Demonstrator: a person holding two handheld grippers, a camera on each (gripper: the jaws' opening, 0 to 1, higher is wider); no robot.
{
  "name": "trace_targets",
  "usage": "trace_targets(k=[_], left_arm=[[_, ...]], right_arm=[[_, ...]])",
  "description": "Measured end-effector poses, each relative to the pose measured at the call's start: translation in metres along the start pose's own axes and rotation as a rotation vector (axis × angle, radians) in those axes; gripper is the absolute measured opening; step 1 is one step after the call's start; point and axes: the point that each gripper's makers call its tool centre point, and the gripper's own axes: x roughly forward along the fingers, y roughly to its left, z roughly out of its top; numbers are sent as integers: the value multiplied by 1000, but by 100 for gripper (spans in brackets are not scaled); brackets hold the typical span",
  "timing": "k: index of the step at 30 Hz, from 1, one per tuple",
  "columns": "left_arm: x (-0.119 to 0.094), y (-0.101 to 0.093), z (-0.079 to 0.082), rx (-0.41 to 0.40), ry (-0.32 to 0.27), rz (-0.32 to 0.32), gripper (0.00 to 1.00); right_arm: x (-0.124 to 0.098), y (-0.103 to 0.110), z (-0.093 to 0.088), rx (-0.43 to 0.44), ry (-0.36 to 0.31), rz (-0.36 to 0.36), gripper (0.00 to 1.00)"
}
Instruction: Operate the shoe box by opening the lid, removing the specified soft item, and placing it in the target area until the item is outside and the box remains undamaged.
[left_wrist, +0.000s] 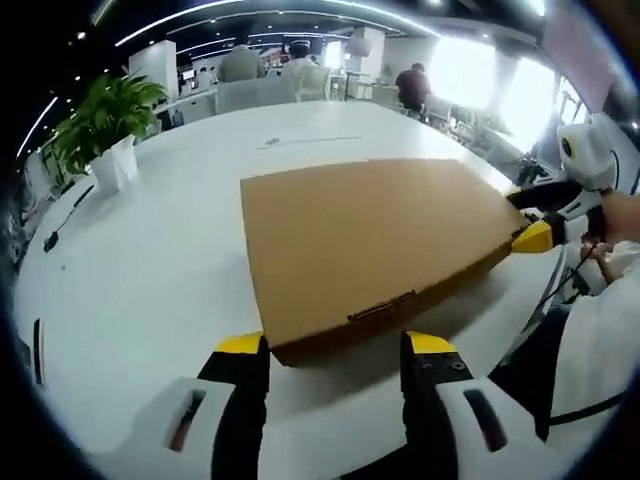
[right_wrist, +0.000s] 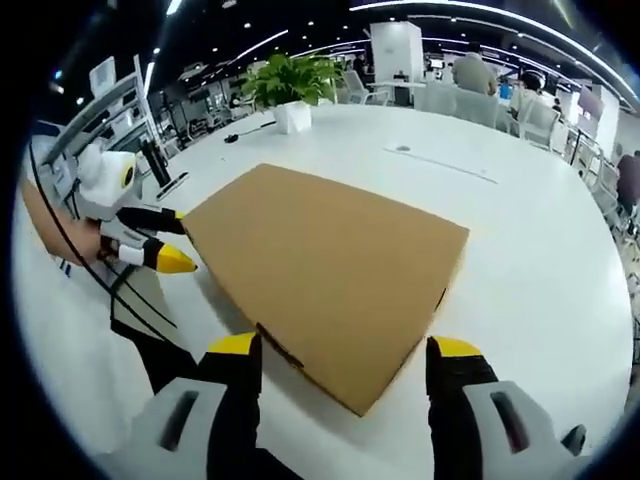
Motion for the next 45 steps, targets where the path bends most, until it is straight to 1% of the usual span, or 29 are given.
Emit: trace_targets(k=[1, 2, 5, 8, 9, 12, 13, 14, 15, 17, 18, 19, 20, 21, 22, 23, 24, 25, 26, 29, 30, 31, 32, 33, 36, 38, 40, 41, 45], left_arm=[[-1, 1, -1, -5, -5, -7, 66], [-4, 0, 0, -38, -8, -29, 66], [-11, 6, 3, -140, -31, -29, 63], [-16, 16, 3, -245, -61, -31, 61], [-18, 17, 5, -272, -77, -31, 62], [-22, 11, 11, -385, -108, -118, 71], [-24, 10, 14, -398, -113, -145, 70], [-24, 14, 13, -394, -102, -133, 69], [-25, 10, 18, -404, -117, -156, 69], [-25, 9, 16, -428, -87, -164, 67], [-27, 9, 19, -463, -102, -182, 68], [-31, 4, 20, -511, -90, -197, 71], [-35, 3, 21, -594, -88, -210, 74], [-37, 4, 19, -628, -69, -237, 77], [-38, 1, 14, -602, -20, -268, 80], [-36, -2, 13, -543, -7, -268, 83], [-36, 3, 8, -485, 19, -235, 84], [-36, 2, 10, -518, 19, -242, 83], [-36, -2, 13, -602, 22, -264, 83], [-33, -3, 14, -697, 13, -270, 87], [-30, -4, 11, -714, 32, -266, 87], [-26, -9, 13, -785, 35, -290, 87], [-24, -15, 15, -812, 22, -318, 86], [-19, -14, 11, -818, 24, -294, 88], [-12, -13, 18, -855, -19, -289, 95], [-7, -13, 20, -866, -10, -304, 91], [-7, -11, 22, -831, -1, -315, 85], [-6, -9, 23, -820, -3, -311, 85], [-3, 2, 13, -826, 34, -304, 86]], right_arm=[[-2, 1, 2, 7, -11, 9, 71], [-2, 4, 1, 11, -7, 23, 72], [-5, 9, 6, 27, -26, 30, 79], [-7, 3, 12, 50, -63, -4, 91], [-8, 1, 15, 72, -81, -15, 91], [-9, -3, 18, 160, -131, -11, 92], [-9, -4, 18, 168, -137, -5, 92], [-10, -5, 19, 176, -146, -2, 92], [-11, -4, 24, 218, -182, 13, 92], [-14, -4, 29, 288, -215, 30, 96], [-14, -12, 33, 318, -262, 27, 100], [-15, -16, 36, 328, -282, 22, 100], [-16, -17, 39, 328, -291, 17, 100], [-17, -20, 45, 327, -317, -2, 100], [-18, -19, 48, 348, -334, 3, 100], [-19, -18, 49, 405, -340, 5, 100], [-22, -19, 53, 433, -373, -11, 100], [-25, -21, 56, 449, -413, -20, 100], [-27, -18, 54, 494, -431, -4, 100], [-24, -18, 38, 510, -394, -1, 100], [-24, -18, 33, 531, -394, -9, 99], [-25, -19, 30, 537, -397, -15, 99], [-25, -20, 27, 563, -399, -21, 96], [-27, -19, 25, 588, -403, -12, 93], [-29, -14, 22, 607, -413, 10, 87], [-29, -14, 14, 657, -418, 42, 82], [-29, -6, 9, 670, -390, 98, 71], [-29, -6, 7, 661, -390, 91, 66], [-25, -6, -3, 669, -354, 97, 71]])
